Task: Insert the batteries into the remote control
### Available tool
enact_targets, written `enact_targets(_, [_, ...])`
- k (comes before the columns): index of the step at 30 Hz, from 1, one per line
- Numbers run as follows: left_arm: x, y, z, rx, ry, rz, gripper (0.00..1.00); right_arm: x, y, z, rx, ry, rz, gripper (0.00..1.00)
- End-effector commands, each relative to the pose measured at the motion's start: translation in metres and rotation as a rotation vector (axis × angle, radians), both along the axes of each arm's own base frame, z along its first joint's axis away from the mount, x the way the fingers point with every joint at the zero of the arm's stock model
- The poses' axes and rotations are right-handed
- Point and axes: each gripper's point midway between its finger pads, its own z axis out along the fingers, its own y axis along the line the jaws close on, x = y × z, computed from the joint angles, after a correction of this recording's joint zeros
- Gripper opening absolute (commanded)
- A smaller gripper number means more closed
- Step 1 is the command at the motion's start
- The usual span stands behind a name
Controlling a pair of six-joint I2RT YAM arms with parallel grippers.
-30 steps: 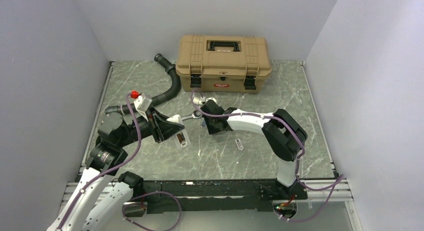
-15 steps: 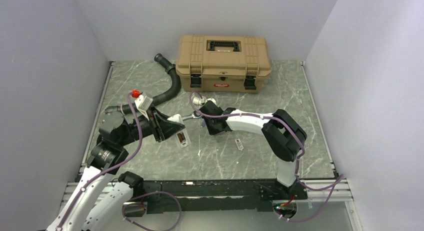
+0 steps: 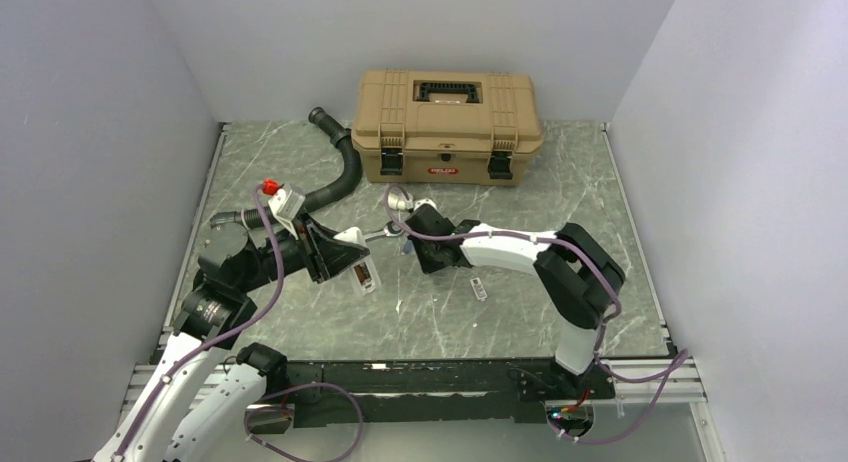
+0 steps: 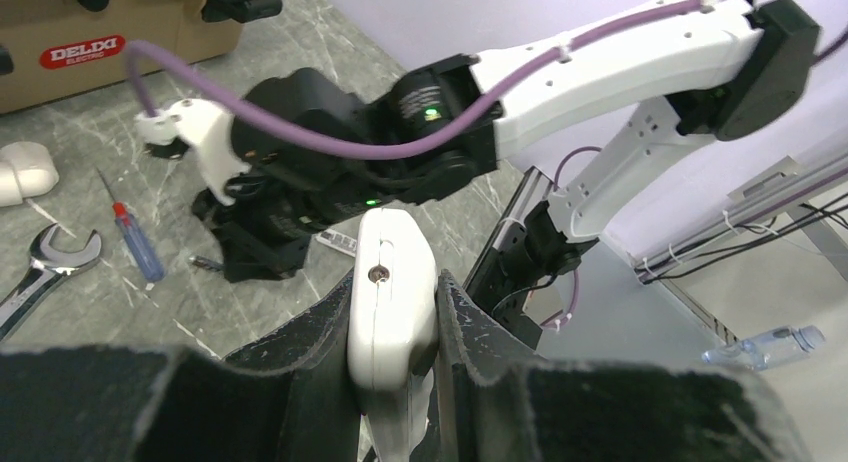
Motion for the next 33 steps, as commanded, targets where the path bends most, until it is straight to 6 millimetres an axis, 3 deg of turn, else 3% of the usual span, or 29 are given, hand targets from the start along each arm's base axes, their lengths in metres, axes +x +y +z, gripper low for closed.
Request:
enact_targets(1, [0.007,0.006,0.02,-0.03,-0.03,0.066,0.0,0.002,0.011,0.052,0.169,-0.1,0.016,0.0])
enact_targets(9, [0.014,0.002,0.019,-0.045,0.008,0.072,0.0,-0.016,0.008,0.134,0.34,-0.313,0.203,0.0])
enact_targets(16, [0.016,0.004,0.02,-0.055,0.006,0.094,0.0,-0.062,0.003,0.22,0.616,-0.622,0.477,0.0])
enact_targets(19, [0.017,0.005,0.021,-0.063,0.006,0.101,0.0,-0.101,0.005,0.252,0.709,-0.75,0.725,0.0])
enact_targets(25, [0.018,0.004,0.02,-0.073,0.017,0.097,0.0,-0.148,0.005,0.275,0.756,-0.834,1.053,0.0])
enact_targets(33, [0.013,0.003,0.025,-0.077,-0.002,0.079,0.0,-0.176,0.002,0.281,0.784,-0.84,1.23,0.0])
